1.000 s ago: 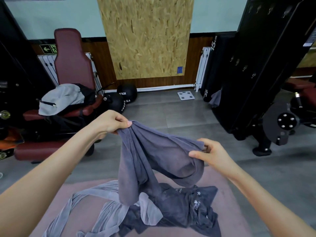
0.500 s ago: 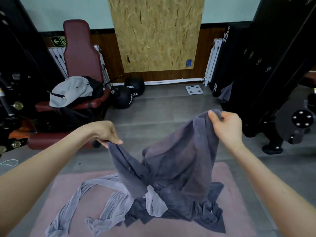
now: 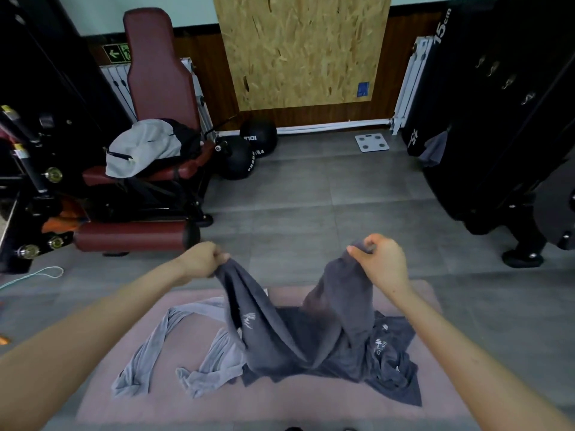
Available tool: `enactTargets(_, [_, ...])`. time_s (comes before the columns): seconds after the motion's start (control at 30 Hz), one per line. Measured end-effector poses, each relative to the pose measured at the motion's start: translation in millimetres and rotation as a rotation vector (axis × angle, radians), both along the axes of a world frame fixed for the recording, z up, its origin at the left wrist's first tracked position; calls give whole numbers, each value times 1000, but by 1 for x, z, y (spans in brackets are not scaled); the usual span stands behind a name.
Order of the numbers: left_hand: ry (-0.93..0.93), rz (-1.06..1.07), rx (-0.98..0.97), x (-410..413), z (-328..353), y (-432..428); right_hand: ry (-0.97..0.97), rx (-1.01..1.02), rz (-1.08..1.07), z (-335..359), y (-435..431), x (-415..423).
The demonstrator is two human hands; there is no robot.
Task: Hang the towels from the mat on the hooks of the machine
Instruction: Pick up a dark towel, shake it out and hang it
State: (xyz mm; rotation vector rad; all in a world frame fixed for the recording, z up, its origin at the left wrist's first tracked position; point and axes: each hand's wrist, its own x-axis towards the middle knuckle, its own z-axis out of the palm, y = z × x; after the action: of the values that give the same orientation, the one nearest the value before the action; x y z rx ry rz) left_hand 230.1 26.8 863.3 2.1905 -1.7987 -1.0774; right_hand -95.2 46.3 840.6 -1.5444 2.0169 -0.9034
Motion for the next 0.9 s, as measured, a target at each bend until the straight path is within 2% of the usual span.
enactTargets(0.03, [77,13,-7,1,-8,2,-75,16,-5,-6,-1,-1])
enactTargets(0.13, [111,45,-45,1,-21,9,-328,27,-9,-19,-2,-6])
enactTargets(0.2, [161,113,4,-1,-22,12,-409,50,3,-21,1,-5])
enactTargets(0.3, [317,275,187,-2,-21,12,-409,96,48,-23,7,2])
enactTargets(0.4, [666,630,474,0,-27,15,-360,116,52,-26,16,14])
enactTargets(0.43, [729,721,528,0,-32,17,-351,112,43,-27,19,19])
enactTargets(0.53, [761,846,609,0,-47,24,-301,58,50,-29,30,32])
enactTargets(0.63, [695,798,549,-3,-53,30,-229,40,84,-28,39,39])
enactTargets(0.73, [574,595,259,-8,-53,28,-157,30,141,-28,46,43])
enactTargets(0.8, [499,405,53,-15,-46,31,-178,24,162,-27,50,46])
enactTargets(0.9, [527,221,-45,-29,-29,40,-269,8,139,-27,53,48])
